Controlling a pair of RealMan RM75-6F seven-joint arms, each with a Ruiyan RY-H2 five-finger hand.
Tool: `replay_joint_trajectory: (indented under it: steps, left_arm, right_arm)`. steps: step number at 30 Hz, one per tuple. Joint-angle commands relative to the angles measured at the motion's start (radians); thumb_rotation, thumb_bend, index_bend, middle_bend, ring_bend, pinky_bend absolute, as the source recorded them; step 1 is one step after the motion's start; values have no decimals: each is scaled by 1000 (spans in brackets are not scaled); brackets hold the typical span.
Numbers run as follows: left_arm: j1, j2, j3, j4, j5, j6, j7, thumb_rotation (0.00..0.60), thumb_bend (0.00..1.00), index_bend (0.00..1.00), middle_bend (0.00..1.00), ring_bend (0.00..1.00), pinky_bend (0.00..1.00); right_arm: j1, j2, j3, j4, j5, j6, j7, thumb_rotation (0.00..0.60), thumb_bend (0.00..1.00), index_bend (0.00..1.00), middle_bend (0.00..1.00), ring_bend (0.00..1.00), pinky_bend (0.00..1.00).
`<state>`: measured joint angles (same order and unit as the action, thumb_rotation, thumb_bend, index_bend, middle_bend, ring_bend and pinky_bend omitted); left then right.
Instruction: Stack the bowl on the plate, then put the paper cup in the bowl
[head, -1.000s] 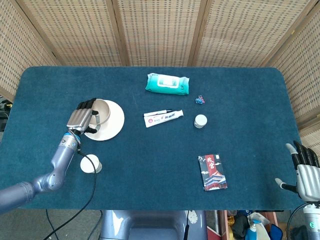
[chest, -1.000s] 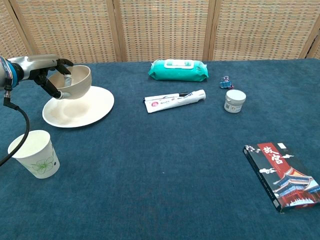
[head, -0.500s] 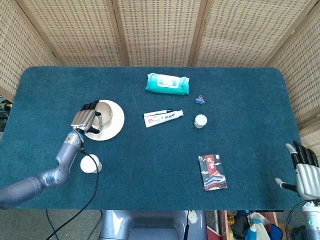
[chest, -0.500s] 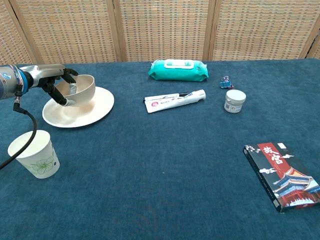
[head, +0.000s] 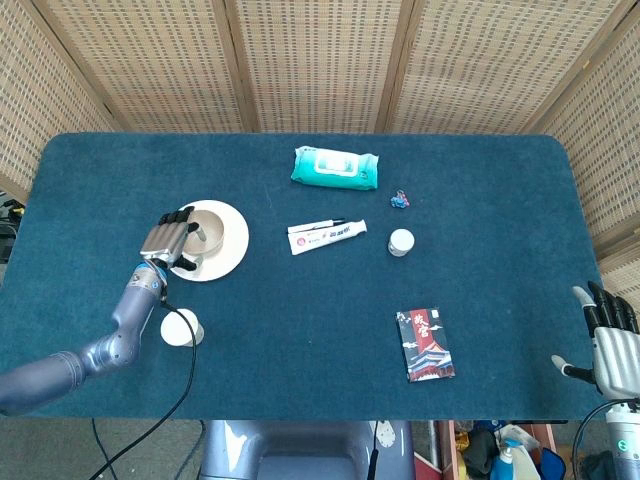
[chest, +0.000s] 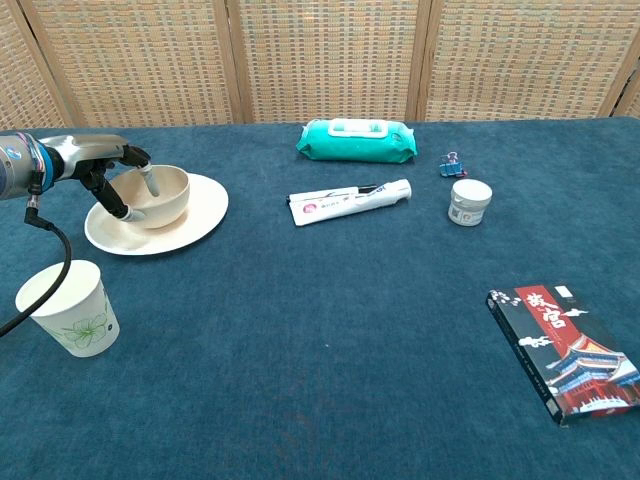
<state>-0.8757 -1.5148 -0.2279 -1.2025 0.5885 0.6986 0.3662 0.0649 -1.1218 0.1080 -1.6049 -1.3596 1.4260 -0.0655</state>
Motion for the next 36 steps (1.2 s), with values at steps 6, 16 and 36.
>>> replay_joint_trajectory:
  steps: [6, 16, 36]
  left_arm:
    - [61, 126, -26, -173, 146, 68, -115, 600, 0, 0, 0, 0, 0]
    - [231, 355, 47, -439, 536, 162, -326, 600, 0, 85, 0, 0, 0]
    - [415, 420, 313, -340, 1086, 379, -746, 600, 31, 375, 0, 0, 0]
  right_arm:
    - [-4, 1, -3, -3, -5, 9, 0, 600, 0, 60, 0, 0, 0]
    - [-8, -26, -8, 57, -113, 92, 52, 600, 0, 60, 0, 0, 0]
    - [-6, -38, -27, 76, -163, 110, 57, 600, 0, 60, 0, 0, 0]
